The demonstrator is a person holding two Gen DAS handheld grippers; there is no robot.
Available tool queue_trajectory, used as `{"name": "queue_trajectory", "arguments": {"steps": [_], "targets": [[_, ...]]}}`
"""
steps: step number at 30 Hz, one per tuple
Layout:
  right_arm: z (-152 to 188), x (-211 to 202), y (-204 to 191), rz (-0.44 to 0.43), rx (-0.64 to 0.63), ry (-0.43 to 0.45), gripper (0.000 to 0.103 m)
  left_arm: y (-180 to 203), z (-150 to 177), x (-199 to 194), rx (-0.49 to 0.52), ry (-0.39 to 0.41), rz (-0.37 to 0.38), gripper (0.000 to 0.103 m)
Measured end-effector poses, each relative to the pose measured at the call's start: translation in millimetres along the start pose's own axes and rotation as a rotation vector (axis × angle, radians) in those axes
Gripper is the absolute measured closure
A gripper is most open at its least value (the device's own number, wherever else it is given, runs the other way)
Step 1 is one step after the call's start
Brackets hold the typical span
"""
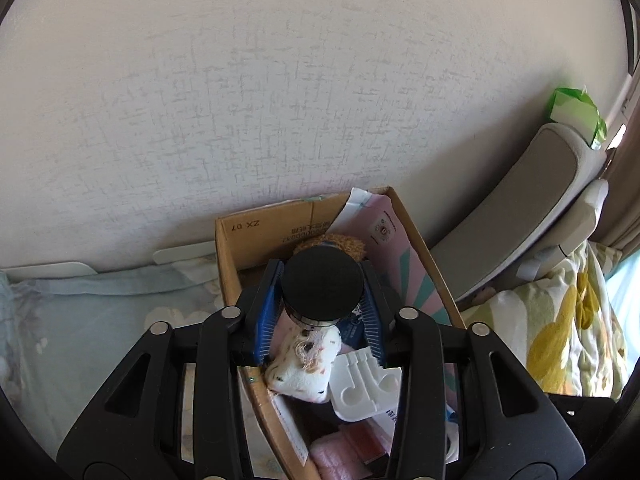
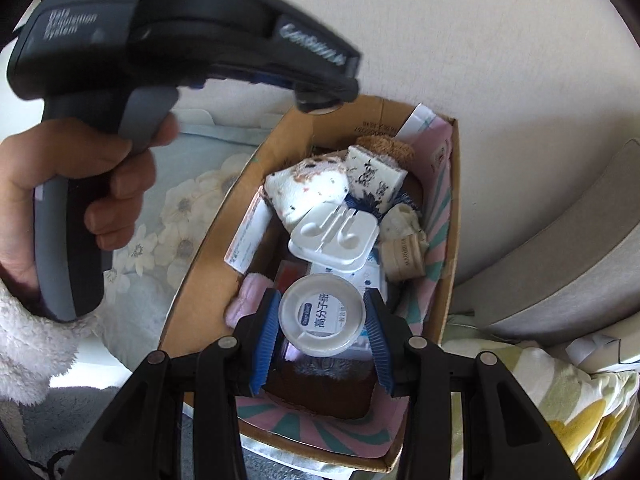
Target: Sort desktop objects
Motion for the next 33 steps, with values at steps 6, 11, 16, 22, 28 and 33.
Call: {"name": "queue_trajectory", "arguments": {"steps": [6,11,16,22,28,33], "targets": [[-2.0,5.0,-3.7,0.025,-0.008,0.012,0.012,5.7,-7.3,-9.1,0.017,0.039,-0.077,0.000],[-4.0,2.6,-4.2,-0.001,0.020,0.030,0.004,4.9,-9.0,-12.6,0.026,0.028,-0.069,0.000],[-5.6,4.1,-3.5,0.013,0.035,0.034,0.003,5.0,-6.6,-16.2,0.036,0.023,-0.062,0.000],[-6.8,3.8,-3.1,0.007,0.080,0.030,0.001,3.6,-3.4,-24.9,0.074,0.000,-0.046,0.000],[-5.7,-4.0,-5.9,0.025,0.123,0.046,0.001,-2.0,1.1,-39.5,0.072,0.009,-0.014,0.000],[-7.9,-8.1,-7.1,0.071,0.176,0.057,0.001,-13.2,8.5,-47.5,0.062,-0.014,0.005,0.000]]}}
Point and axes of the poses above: each gripper's, at about its wrist camera, not at the fingertips, and x roughly the way its jaws point, y to its right, z to its underside, the point moved 3 cm from there along x, roughly the way its jaws point, and after that the axes turned 12 degrees about -y, right-handed, at the moved point
